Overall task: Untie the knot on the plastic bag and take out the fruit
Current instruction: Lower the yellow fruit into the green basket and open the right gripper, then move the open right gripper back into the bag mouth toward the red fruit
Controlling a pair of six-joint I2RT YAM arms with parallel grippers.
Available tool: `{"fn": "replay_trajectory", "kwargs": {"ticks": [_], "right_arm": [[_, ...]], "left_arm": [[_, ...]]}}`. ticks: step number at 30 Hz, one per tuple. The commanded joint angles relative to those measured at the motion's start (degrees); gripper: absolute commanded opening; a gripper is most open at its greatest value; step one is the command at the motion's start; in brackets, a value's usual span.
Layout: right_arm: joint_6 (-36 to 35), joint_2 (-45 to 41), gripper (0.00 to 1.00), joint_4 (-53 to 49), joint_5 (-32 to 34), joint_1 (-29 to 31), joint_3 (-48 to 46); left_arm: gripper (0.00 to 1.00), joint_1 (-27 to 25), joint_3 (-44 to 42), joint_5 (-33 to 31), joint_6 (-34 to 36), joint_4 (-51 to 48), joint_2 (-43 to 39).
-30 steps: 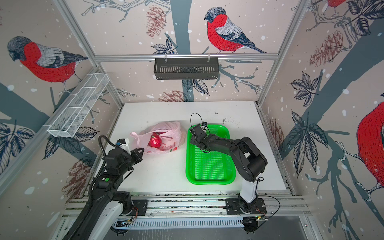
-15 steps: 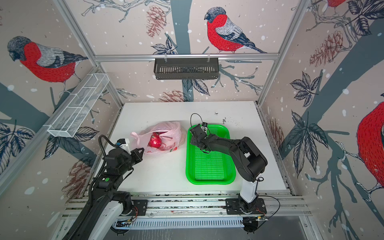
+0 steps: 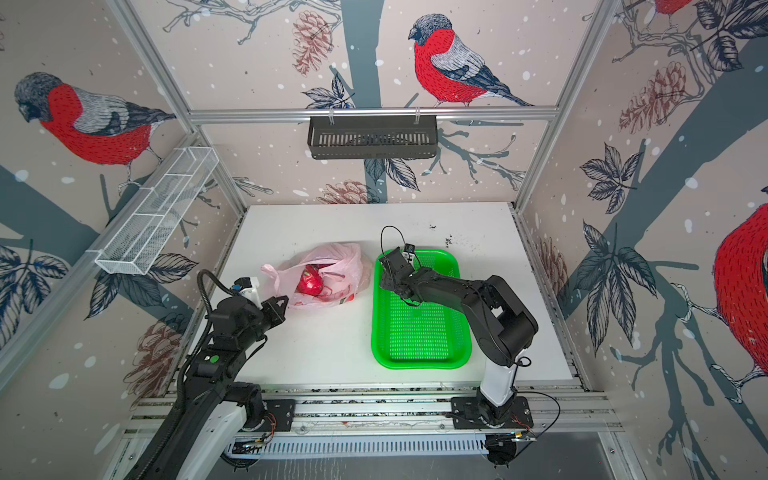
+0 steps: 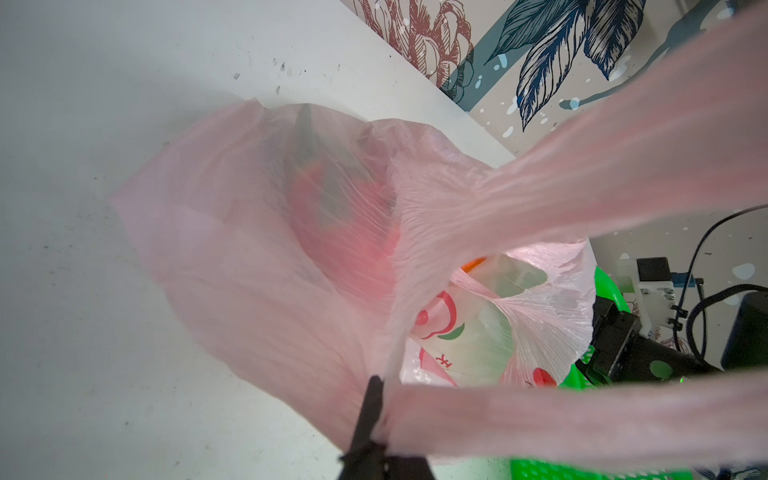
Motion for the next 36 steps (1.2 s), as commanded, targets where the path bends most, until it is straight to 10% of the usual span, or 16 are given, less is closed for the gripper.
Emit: {"fn": "replay_trajectory", "kwargs": {"ticks": [1, 25, 36], "right_arm": [[-1.07, -1.20, 0.83, -1.59, 1.42, 0.41, 0.62], [-17.49, -18.47, 0.74, -1.92, 2.80, 9.97, 1.76], [-28.31, -5.94, 0.68, 5.26, -5.10, 21.07, 14.32]], "left_arm": [[0.00, -0.04, -0.08, 0.40, 0.48, 1.21, 0.01], [0.00, -0.04, 0.53, -1.61, 0.28, -0.33, -0.61], [0.00, -0.38, 1.24, -3.98, -0.26, -2.43, -0.43]]}}
